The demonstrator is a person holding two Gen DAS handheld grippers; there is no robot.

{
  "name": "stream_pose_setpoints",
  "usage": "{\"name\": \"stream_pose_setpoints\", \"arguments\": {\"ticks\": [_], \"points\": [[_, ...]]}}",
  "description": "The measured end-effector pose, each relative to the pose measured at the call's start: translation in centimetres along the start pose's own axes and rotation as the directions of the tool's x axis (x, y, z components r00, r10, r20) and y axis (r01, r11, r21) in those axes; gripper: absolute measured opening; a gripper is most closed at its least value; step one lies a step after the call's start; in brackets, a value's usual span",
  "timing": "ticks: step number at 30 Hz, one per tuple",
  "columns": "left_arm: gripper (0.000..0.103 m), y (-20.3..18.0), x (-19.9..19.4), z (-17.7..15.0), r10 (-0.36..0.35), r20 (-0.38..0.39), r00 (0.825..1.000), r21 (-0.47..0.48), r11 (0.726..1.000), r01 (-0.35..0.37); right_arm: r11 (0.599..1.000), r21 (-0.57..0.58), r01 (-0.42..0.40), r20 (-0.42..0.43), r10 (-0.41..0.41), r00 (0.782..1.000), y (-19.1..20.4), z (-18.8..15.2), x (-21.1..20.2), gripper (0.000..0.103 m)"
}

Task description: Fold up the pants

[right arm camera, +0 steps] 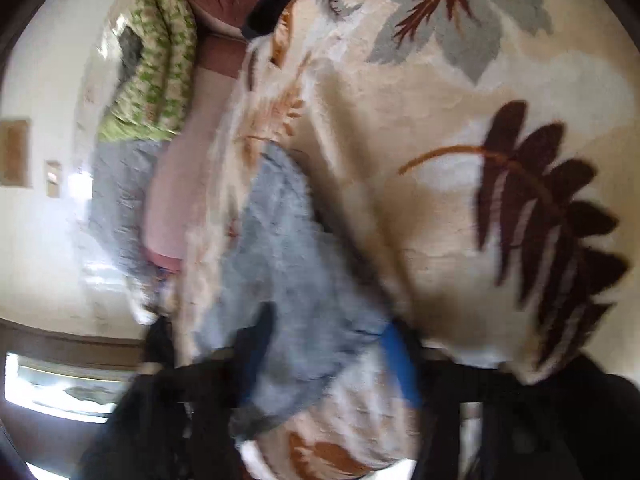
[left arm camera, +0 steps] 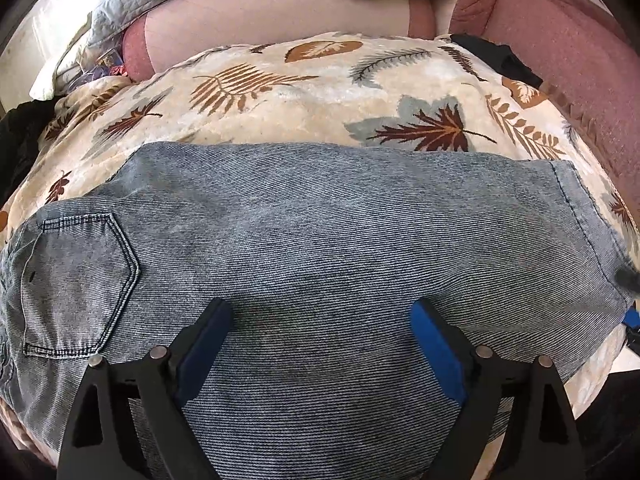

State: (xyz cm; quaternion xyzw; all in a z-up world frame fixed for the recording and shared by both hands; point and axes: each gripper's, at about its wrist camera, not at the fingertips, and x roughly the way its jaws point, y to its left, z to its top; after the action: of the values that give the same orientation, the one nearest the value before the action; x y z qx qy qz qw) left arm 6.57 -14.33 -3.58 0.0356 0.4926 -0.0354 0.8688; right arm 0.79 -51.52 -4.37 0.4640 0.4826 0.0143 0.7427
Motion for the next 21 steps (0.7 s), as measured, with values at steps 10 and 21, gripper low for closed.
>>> {"name": "stream_pose_setpoints", "arguments": {"ticks": [10,21], "points": [[0.093,0.2,0.2,0.1,-0.017,-0.008,1.000,0.002,1.000,0.017,0.962,-0.233,0.143,0.105,-0.121,0.987,7.9,-1.1,-1.8,0.016],[0.081,12.5,-8.6,0.2,-0.087,0.214,0.973,-0.292,0.945,0.149,0.666,-0.746,0.015,0.053,0.037,0.998,27.6,-13.9,2.3,0.015]]}}
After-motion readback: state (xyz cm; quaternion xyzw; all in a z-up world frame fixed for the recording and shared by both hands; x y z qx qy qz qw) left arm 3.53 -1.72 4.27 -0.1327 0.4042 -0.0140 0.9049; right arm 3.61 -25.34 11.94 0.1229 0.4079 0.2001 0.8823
